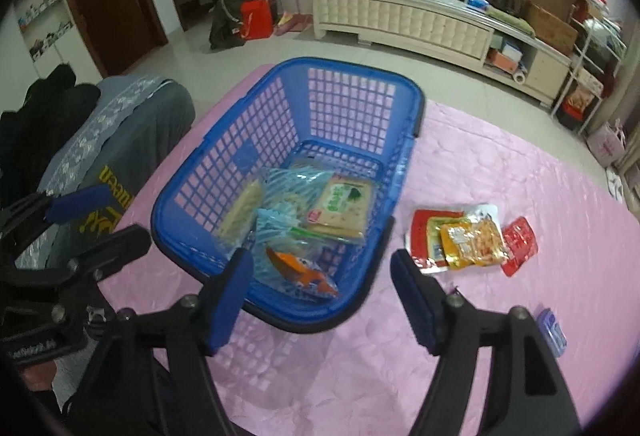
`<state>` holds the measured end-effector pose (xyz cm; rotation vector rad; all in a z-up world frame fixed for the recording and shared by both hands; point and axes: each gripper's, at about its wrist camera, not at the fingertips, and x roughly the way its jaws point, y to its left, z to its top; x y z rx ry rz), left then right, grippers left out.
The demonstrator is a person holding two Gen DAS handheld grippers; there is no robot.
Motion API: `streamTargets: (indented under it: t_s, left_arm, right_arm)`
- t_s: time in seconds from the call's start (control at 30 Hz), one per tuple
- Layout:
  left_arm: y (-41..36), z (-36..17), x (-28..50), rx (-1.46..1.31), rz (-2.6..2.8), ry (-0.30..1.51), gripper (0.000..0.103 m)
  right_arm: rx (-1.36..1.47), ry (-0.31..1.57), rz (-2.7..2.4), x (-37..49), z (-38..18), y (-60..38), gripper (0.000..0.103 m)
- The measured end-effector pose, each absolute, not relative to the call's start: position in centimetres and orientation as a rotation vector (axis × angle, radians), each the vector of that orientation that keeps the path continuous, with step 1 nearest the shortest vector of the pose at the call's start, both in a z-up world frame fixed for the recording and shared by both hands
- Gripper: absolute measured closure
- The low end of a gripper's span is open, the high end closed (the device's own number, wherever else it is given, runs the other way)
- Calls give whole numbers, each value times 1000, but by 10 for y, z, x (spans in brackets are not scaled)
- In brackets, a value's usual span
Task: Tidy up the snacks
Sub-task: 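Move both grippers from the basket toward the remaining snacks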
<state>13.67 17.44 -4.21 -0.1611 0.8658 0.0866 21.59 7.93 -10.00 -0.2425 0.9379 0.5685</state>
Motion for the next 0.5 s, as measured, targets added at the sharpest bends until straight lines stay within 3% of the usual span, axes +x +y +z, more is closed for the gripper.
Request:
streamTargets:
  t_s: [0.5]
  left_arm:
    - [116,-16,143,-81,30,838,25]
  right_arm:
    - [-146,881,527,211,-68,5,25]
